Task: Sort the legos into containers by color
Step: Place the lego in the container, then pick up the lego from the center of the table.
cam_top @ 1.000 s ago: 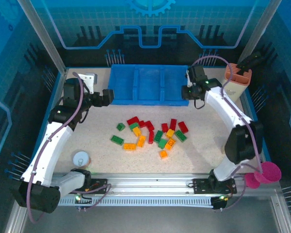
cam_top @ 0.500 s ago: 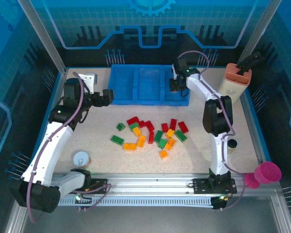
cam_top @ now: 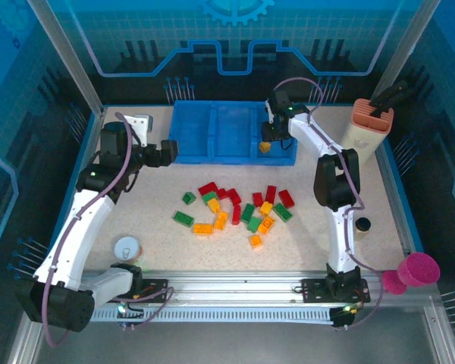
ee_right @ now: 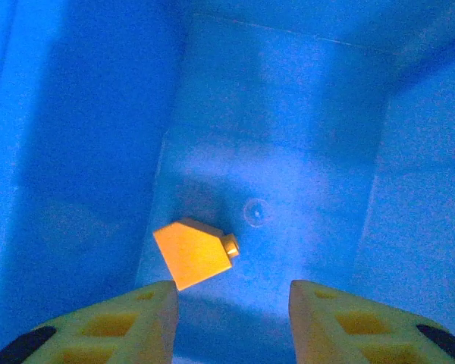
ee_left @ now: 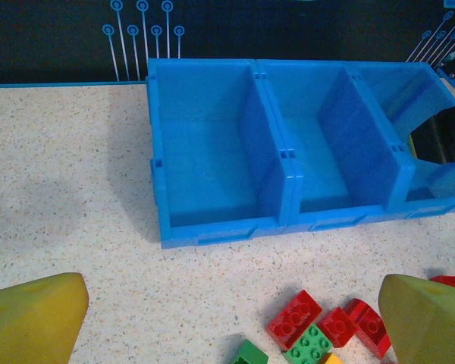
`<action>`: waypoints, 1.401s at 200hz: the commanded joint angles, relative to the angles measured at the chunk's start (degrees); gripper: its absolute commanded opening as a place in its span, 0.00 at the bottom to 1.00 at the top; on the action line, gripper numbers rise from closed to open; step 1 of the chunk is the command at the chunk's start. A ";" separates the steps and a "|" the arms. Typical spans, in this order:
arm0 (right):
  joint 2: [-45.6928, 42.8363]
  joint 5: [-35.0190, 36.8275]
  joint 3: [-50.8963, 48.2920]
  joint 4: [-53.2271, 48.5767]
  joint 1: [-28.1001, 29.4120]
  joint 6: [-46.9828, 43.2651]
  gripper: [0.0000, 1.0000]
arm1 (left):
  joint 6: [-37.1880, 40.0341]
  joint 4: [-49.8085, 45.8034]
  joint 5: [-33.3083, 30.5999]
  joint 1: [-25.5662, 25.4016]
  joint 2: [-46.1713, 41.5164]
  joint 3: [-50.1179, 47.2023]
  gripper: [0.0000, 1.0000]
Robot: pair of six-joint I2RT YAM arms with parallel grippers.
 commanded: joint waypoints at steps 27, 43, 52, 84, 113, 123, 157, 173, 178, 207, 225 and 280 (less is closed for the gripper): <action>-18.65 1.50 -16.62 -2.49 1.57 -0.57 0.46 | -0.45 -0.62 0.50 -0.32 -1.81 -0.52 0.99; -25.11 1.54 -26.41 -2.48 1.73 0.63 0.47 | -0.52 -0.34 0.50 -0.32 -2.34 -1.03 0.99; -28.19 1.04 -31.58 -2.56 1.82 1.37 0.48 | -0.47 -0.41 0.75 -0.32 -2.33 -1.07 0.99; -34.97 0.30 -45.11 -2.19 2.98 4.14 0.52 | -0.51 -0.51 1.86 -0.49 -1.67 -0.98 0.99; -35.69 -1.43 -50.99 0.80 3.08 5.34 0.55 | -0.85 -0.82 2.87 -0.58 -0.83 -0.63 0.99; -34.59 -1.56 -51.36 1.29 3.09 5.37 0.56 | -0.94 -0.86 2.96 -0.58 -0.72 -0.63 0.99; -29.89 -2.35 -50.32 2.69 3.09 4.95 0.59 | -1.03 -1.04 2.79 -0.60 -0.42 -0.60 0.99; -27.63 -2.48 -49.48 2.46 3.12 4.58 0.59 | -0.95 -1.14 2.39 -0.66 -0.51 -0.54 0.99; -27.12 -2.61 -49.38 2.46 3.18 4.50 0.59 | -0.86 -1.13 2.27 -0.71 -0.48 -0.62 0.99; -25.01 -2.97 -49.36 2.21 3.26 4.33 0.58 | -0.86 -1.04 1.98 -0.67 -0.16 -0.68 0.99; -24.46 -2.76 -49.67 2.04 3.20 4.48 0.53 | -0.70 -1.13 2.02 -0.67 0.24 -0.62 0.99; -25.82 -0.73 -48.95 0.96 3.18 3.65 0.26 | -0.51 -1.20 2.14 -0.67 0.84 0.04 0.99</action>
